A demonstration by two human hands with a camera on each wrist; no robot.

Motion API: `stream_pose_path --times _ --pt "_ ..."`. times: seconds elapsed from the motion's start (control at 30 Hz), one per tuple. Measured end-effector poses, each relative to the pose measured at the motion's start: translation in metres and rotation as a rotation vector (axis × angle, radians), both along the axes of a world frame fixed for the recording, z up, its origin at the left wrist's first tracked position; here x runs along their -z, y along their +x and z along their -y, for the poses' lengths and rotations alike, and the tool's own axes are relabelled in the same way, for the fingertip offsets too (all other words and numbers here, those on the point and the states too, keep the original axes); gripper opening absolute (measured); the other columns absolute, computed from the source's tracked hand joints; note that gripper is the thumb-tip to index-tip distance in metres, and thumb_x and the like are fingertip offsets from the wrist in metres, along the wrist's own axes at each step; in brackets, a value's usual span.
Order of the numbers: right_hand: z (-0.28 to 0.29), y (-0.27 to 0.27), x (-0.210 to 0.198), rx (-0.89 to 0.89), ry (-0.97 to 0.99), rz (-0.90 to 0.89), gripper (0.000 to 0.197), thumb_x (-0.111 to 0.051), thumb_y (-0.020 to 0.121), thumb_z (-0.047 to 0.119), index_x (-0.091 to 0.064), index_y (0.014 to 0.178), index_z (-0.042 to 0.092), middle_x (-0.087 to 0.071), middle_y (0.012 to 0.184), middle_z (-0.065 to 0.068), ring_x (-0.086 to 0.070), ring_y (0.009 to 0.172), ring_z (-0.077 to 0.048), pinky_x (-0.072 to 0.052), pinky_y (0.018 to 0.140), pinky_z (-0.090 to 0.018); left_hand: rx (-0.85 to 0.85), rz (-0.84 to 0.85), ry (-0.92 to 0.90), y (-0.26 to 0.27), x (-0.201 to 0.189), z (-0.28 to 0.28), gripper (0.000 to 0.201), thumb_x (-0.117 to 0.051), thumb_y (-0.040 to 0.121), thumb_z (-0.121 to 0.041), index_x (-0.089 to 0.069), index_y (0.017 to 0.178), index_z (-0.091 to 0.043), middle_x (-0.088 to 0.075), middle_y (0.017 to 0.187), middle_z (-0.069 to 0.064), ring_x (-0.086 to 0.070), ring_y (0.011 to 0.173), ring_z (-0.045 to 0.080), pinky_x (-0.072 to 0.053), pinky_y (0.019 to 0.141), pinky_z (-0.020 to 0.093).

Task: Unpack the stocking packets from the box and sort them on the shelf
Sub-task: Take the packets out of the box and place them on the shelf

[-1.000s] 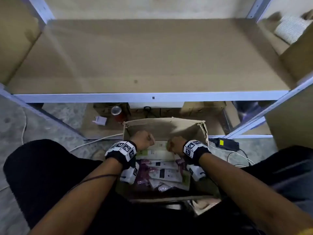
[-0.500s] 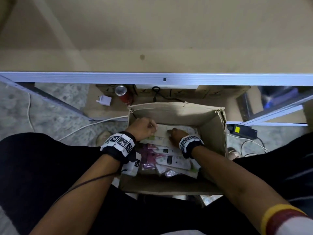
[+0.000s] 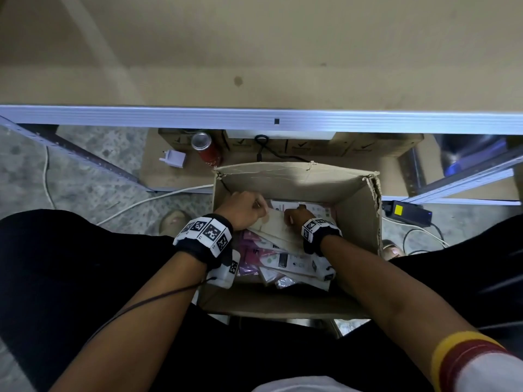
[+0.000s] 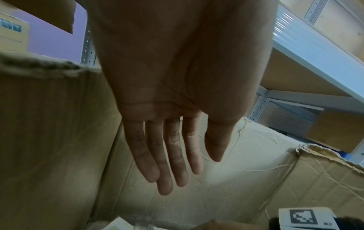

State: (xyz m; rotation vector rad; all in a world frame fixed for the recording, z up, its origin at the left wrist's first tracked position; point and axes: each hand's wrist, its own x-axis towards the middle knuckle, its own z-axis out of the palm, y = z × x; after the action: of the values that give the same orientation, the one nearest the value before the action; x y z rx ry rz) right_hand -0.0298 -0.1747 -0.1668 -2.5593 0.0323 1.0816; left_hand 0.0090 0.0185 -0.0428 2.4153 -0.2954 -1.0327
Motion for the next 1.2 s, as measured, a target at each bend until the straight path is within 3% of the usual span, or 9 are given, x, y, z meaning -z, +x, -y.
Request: stream_pose_path --times 0.07,0.2,0.3,0.43,0.67,0.97,1.1,1.13,1.2 --pt "0.005 -0.003 0.001 0.068 0.015 -0.010 0.031 -0.056 0.091 0.005 -0.053 0.121 0.009 -0.046 0.128 -0.020 -0.059 0.107 -0.035 -0.048 0.090 -0.034 -0.005 -0.006 -0.009 -0.002 0.001 0.001 0.013 -0.063 0.093 -0.032 -0.071 0.097 -0.023 -0.071 0.111 0.003 -0.061 0.110 0.020 -0.050 0.097 0.035" --pt "0.007 -0.004 0.004 0.132 -0.011 -0.014 0.048 -0.058 0.093 0.005 -0.044 0.138 0.009 -0.043 0.142 -0.020 -0.047 0.129 -0.036 -0.038 0.109 -0.046 -0.018 -0.005 -0.026 -0.004 0.003 0.001 0.012 -0.064 0.093 -0.031 -0.066 0.081 -0.029 -0.070 0.106 0.004 -0.065 0.096 0.017 -0.050 0.075 0.024" --pt "0.003 0.000 -0.001 0.166 -0.028 -0.013 0.038 -0.059 0.092 0.006 -0.057 0.130 0.002 -0.053 0.136 -0.019 -0.052 0.125 -0.033 -0.042 0.106 -0.042 -0.005 -0.001 0.022 -0.008 0.006 0.000 0.010 -0.063 0.093 -0.033 -0.068 0.092 -0.024 -0.067 0.110 0.005 -0.060 0.102 0.018 -0.047 0.085 0.028" --pt "-0.003 0.004 -0.006 0.164 0.032 -0.028 0.032 -0.065 0.088 0.008 -0.067 0.120 0.004 -0.061 0.127 -0.015 -0.056 0.121 -0.030 -0.048 0.099 -0.035 0.000 0.017 0.048 -0.010 0.008 -0.001 0.009 -0.064 0.093 -0.029 -0.069 0.088 -0.024 -0.070 0.105 0.004 -0.064 0.101 0.020 -0.049 0.084 0.027" --pt "-0.013 0.004 -0.007 0.233 0.072 -0.008 0.026 -0.070 0.087 0.013 -0.072 0.112 0.006 -0.068 0.120 -0.011 -0.059 0.117 -0.026 -0.040 0.095 -0.023 -0.005 0.022 0.064 -0.010 0.007 -0.003 0.009 -0.062 0.094 -0.029 -0.066 0.086 -0.026 -0.068 0.106 0.006 -0.059 0.107 0.022 -0.050 0.087 0.030" --pt "-0.017 0.002 -0.016 0.252 0.093 -0.037 0.028 -0.068 0.085 0.009 -0.066 0.113 0.006 -0.059 0.123 -0.012 -0.056 0.117 -0.030 -0.048 0.098 -0.035 0.024 0.047 0.082 -0.012 0.004 -0.005 0.009 -0.061 0.095 -0.031 -0.067 0.090 -0.025 -0.067 0.105 0.003 -0.058 0.103 0.019 -0.047 0.086 0.030" --pt "-0.020 0.001 -0.019 0.236 0.112 -0.143 0.015 -0.068 0.090 0.021 -0.062 0.080 0.012 -0.051 0.085 -0.002 -0.054 0.079 -0.019 -0.044 0.086 -0.029 0.004 0.053 0.072 -0.012 0.004 -0.005 0.013 -0.061 0.095 -0.031 -0.069 0.096 -0.021 -0.059 0.098 0.000 -0.053 0.096 0.016 -0.044 0.083 0.027" --pt "-0.021 0.001 -0.021 0.201 0.086 -0.172 0.018 -0.067 0.091 0.028 -0.064 0.081 0.012 -0.056 0.088 -0.004 -0.056 0.082 -0.018 -0.042 0.091 -0.029 0.003 0.054 0.065 -0.012 0.004 -0.005 0.012 -0.062 0.095 -0.031 -0.069 0.095 -0.021 -0.060 0.098 0.000 -0.055 0.097 0.017 -0.045 0.083 0.027" --pt "-0.017 -0.002 -0.026 0.150 0.044 -0.162 0.037 -0.063 0.092 0.038 -0.069 0.111 0.007 -0.063 0.122 -0.009 -0.058 0.113 -0.023 -0.036 0.108 -0.035 0.010 0.055 0.056 -0.012 0.006 -0.003 0.010 -0.062 0.095 -0.030 -0.068 0.091 -0.023 -0.062 0.099 0.001 -0.059 0.098 0.018 -0.047 0.083 0.028"
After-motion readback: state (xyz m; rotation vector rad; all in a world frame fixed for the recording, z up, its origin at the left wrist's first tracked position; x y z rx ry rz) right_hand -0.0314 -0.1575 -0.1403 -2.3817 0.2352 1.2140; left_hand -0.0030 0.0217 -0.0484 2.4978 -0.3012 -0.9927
